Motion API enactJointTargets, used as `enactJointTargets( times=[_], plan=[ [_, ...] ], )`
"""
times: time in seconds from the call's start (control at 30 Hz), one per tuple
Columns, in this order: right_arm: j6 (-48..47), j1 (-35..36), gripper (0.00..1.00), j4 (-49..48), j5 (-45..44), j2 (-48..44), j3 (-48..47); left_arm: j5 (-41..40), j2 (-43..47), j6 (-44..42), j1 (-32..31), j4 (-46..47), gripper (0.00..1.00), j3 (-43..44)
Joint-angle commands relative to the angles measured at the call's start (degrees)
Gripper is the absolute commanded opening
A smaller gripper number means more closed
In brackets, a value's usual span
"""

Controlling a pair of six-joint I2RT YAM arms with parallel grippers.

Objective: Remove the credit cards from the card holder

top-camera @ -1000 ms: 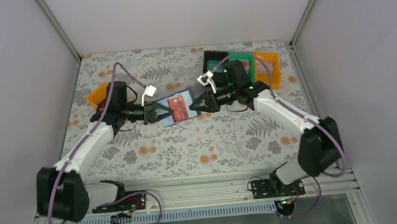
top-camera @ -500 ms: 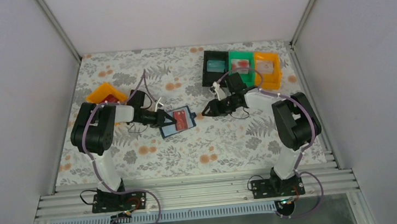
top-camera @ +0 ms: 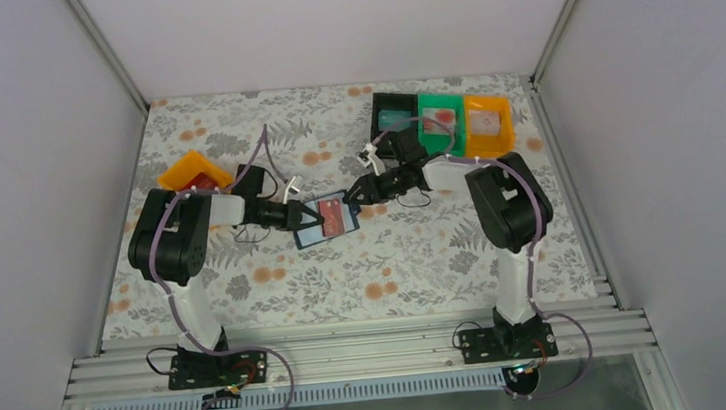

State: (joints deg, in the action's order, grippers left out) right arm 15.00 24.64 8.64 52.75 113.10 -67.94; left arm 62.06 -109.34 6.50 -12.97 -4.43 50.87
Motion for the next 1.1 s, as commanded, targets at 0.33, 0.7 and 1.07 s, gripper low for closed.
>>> enactJointTargets(
  times=[0.33,0.7,1.07],
  plan=[
    [-1.3,1.2,0.38,-2.1,5.3,6.8,-3.0,3.0,-0.3,-4.8,-1.3,2.6,0.02,0.8],
    [-4.8,-1.4,0.45,7.5,-1.7,1.9,-4.6,3.3,-0.1,-7.3,-1.6,0.0,0.02,2.1],
    [-1.5,1.3,0.42,-0.2,3.4,-6.2,3.0,4.0,0.7,-7.2,-1.7,1.1,0.02,1.5]
  ],
)
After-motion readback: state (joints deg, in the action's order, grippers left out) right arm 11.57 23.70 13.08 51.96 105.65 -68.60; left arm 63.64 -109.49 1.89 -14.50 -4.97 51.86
